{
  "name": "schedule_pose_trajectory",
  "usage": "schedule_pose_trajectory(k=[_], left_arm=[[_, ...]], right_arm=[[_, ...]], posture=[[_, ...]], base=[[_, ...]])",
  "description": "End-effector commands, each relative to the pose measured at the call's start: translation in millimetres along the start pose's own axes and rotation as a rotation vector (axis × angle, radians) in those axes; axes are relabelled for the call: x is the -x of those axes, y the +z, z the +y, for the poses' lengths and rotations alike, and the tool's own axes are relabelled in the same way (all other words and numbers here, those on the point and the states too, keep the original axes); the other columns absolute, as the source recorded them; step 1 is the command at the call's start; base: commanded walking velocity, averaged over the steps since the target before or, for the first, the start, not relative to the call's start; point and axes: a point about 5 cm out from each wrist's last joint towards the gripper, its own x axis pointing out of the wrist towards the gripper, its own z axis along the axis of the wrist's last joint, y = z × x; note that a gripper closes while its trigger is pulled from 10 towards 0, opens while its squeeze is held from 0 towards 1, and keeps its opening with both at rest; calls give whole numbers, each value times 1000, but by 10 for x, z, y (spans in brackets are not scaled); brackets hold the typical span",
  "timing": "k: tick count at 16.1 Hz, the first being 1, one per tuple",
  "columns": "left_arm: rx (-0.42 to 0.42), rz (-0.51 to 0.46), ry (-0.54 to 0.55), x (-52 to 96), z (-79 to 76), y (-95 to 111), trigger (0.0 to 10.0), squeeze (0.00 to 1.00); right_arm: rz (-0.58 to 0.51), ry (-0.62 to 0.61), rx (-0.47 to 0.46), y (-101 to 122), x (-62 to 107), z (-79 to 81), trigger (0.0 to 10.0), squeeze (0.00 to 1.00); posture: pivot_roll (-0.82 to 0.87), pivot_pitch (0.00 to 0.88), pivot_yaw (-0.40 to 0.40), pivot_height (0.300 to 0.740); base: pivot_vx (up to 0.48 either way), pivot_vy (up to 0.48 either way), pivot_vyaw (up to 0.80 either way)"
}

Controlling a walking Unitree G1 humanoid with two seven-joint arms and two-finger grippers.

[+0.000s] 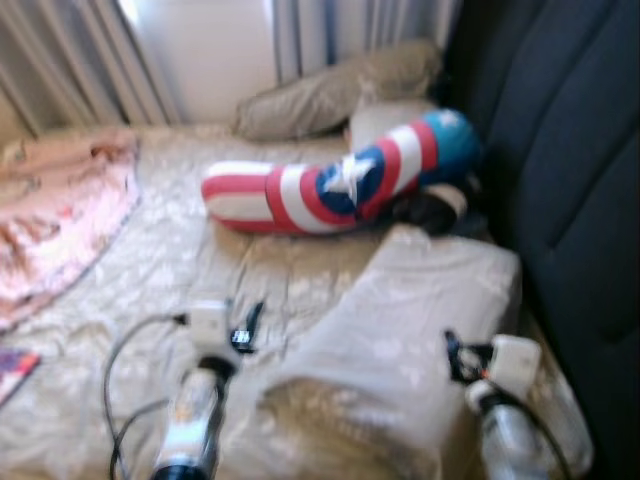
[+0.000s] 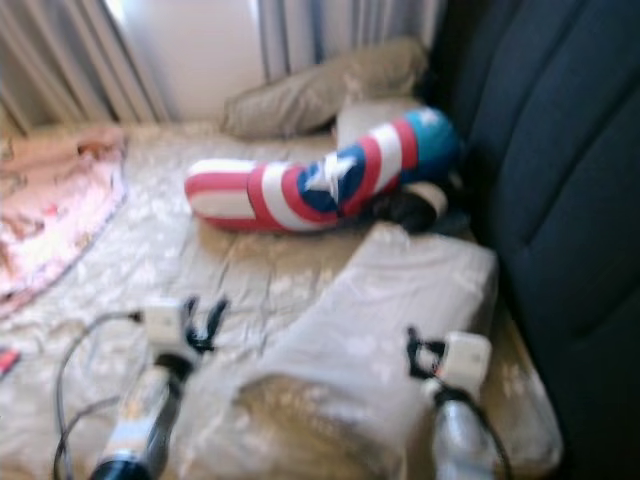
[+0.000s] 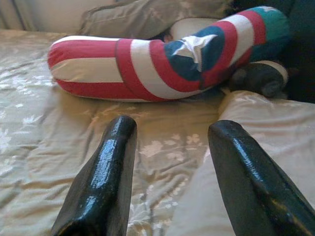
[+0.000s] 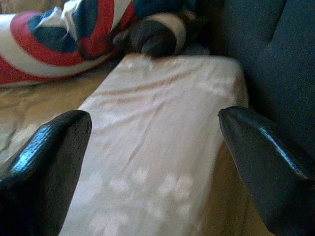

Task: Clean up the room

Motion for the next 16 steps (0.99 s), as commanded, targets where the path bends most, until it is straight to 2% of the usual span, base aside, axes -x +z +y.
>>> schedule_pose_trajectory(k=[1,2,6,7,8,10,16], left_arm=[[0,36,41,67,144,-55,10000,0],[0,38,40,70,142,-60,10000,0],[3,44,31,69,130,-63,10000,0],[3,47,27,68,134,-62,10000,0],[3,49,25,68,135,-62,10000,0],[-1,59,13,73,137,-69,10000,0],[-9,42,0,56,155,-2,10000,0]], right_arm=[[22,17,-19,-57,19,93,10000,0],[38,13,-14,-80,25,92,10000,0],[222,-105,-15,-301,67,-31,10000,0],[315,-86,-44,-409,86,0,10000,1000],[349,-74,-60,-444,90,24,10000,1000],[477,-107,-159,-564,117,54,10000,1000],[520,-168,-197,-602,119,26,10000,1000]], posture=[[-61,59,6,740],[-61,63,5,740],[-55,80,8,740],[-54,85,12,740],[-53,87,12,740],[-45,96,15,740],[-3,123,34,740]], base=[[0,0,0],[0,0,0],[0,0,0],[0,0,0],[0,0,0],[0,0,0],[0,0,0]])
